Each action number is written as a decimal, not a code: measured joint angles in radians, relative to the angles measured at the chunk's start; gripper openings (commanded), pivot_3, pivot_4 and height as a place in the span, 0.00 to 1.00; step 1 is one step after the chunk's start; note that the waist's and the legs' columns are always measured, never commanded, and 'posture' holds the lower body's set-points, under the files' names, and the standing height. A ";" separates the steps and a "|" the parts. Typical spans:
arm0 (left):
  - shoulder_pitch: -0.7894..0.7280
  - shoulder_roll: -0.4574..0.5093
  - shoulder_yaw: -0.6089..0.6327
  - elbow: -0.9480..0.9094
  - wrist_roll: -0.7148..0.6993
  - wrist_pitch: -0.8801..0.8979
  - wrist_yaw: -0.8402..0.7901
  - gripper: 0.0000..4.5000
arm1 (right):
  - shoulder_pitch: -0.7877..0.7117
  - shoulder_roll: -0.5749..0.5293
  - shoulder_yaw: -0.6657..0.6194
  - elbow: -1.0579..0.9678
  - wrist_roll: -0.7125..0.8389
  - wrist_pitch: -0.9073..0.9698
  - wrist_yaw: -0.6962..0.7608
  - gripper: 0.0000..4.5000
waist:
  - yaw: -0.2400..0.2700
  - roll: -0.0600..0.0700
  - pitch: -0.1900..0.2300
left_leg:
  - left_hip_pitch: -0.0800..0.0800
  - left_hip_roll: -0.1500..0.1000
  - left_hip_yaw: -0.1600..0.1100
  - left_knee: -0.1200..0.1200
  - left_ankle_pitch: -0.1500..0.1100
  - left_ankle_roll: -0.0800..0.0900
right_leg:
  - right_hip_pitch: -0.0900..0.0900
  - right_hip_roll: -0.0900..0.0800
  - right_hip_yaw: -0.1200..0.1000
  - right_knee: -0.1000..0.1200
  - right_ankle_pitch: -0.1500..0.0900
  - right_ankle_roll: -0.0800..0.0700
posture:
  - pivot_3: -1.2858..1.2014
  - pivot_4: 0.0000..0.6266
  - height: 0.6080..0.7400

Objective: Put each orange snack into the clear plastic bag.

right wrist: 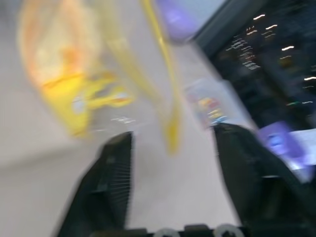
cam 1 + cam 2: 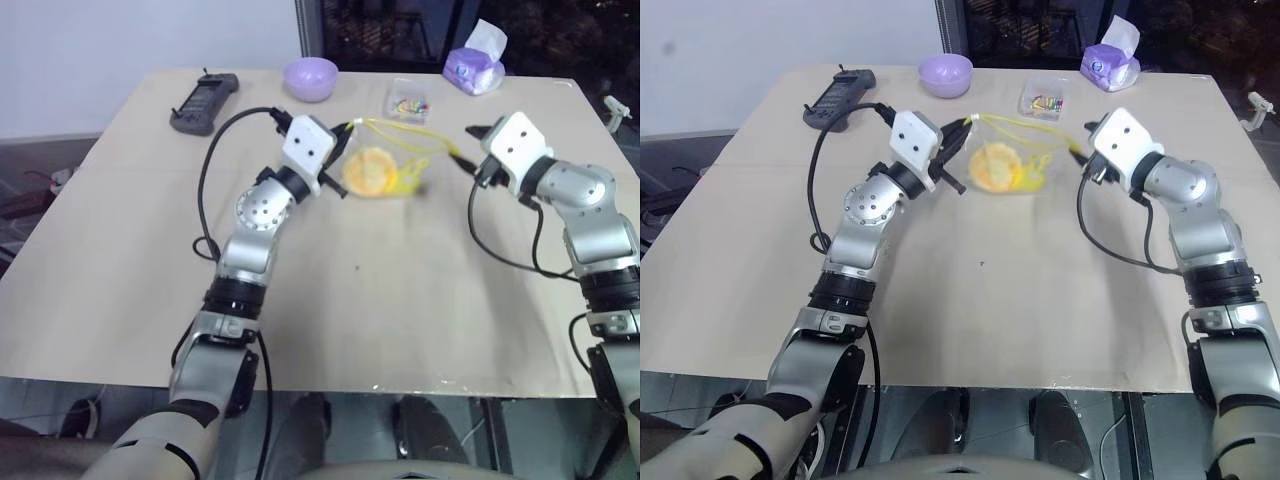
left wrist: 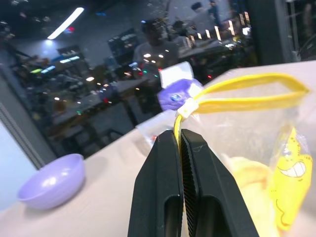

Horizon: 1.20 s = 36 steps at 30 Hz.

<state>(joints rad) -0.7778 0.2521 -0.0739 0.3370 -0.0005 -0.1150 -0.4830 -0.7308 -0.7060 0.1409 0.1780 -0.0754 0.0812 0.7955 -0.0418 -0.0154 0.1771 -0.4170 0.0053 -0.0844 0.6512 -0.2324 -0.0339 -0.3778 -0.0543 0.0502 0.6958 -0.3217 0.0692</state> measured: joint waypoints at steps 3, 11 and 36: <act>0.022 -0.002 -0.012 -0.007 -0.001 0.006 -0.019 0.00 | 0.026 -0.039 0.003 -0.137 0.063 0.126 0.112 0.69 | -0.004 0.000 0.000 | 0.000 0.000 0.000 0.000 0.000 0.000 | 0.000 0.000 0.001 0.000 0.000 0.000 | 0.52 0.24 1.00; 0.053 0.002 -0.074 -0.043 -0.002 0.019 -0.112 0.00 | -0.085 0.090 0.025 -0.320 0.187 0.306 0.126 0.69 | 0.005 0.000 0.000 | 0.000 0.000 -0.002 0.001 0.000 0.000 | 0.001 0.000 -0.002 0.000 0.000 0.000 | 0.52 0.24 1.00; 0.075 0.140 -0.157 -0.090 0.210 -0.180 -0.096 0.00 | -0.138 0.125 0.177 -0.080 -0.096 -0.053 0.089 0.69 | 0.000 0.000 0.000 | 0.000 0.000 -0.002 0.001 0.000 0.000 | 0.000 0.000 -0.002 0.000 0.000 0.000 | 0.52 0.24 1.00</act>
<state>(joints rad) -0.7030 0.3922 -0.2311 0.2472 0.2095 -0.2948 -0.5788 -0.8691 -0.5814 0.3180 0.0979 -0.1716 0.0287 0.8848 -0.0422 -0.0154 0.1771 -0.4171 0.0052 -0.0862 0.6520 -0.2324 -0.0340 -0.3775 -0.0541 0.0484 0.6961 -0.3217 0.0691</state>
